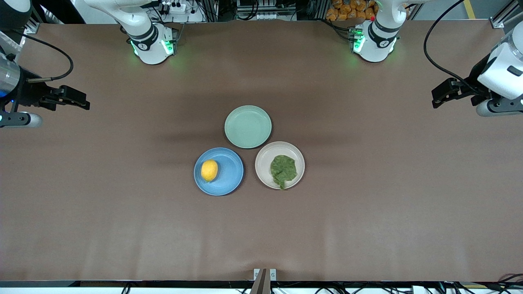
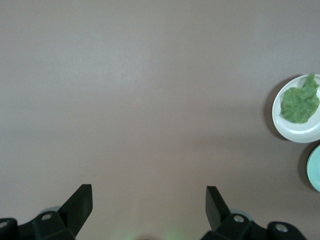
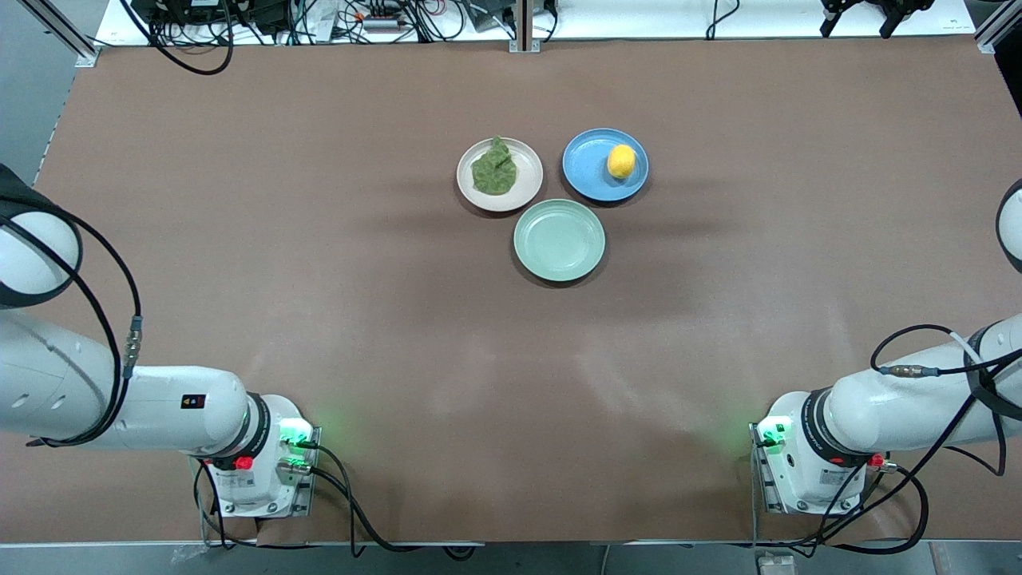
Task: Pick lemon and lettuce from blue and beige plates
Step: 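Move the left gripper over the lettuce on the beige plate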
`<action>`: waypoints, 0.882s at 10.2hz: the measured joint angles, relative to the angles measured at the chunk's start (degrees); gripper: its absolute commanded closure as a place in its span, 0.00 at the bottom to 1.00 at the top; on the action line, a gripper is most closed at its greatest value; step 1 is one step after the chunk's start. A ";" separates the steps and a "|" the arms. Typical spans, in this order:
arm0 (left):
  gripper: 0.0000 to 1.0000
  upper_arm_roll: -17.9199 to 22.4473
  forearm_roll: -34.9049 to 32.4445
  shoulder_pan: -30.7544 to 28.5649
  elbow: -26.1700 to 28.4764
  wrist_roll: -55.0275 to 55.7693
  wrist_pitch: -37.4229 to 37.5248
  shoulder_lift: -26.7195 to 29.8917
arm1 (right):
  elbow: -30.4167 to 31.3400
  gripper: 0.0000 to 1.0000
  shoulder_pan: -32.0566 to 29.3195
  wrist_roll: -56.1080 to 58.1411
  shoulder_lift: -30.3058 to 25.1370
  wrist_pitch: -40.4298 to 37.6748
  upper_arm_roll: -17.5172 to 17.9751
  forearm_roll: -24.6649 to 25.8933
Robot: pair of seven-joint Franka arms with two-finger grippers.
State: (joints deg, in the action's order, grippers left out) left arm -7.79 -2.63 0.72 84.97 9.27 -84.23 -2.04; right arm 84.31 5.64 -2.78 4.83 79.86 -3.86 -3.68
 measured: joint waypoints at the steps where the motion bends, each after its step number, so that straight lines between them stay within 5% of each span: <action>1: 0.00 0.01 0.00 0.00 0.00 -0.52 0.42 0.00 | 0.03 0.00 0.00 0.00 0.00 0.00 0.00 0.00; 9: 0.00 -1.53 4.93 1.54 0.77 -2.78 -4.58 -2.88 | 1.12 0.00 -0.02 0.00 -0.47 0.31 -0.01 0.00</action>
State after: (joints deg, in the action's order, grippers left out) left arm -9.31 2.31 2.27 85.75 6.49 -88.81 -4.92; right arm 85.43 5.62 -2.78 4.36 80.18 -3.87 -3.68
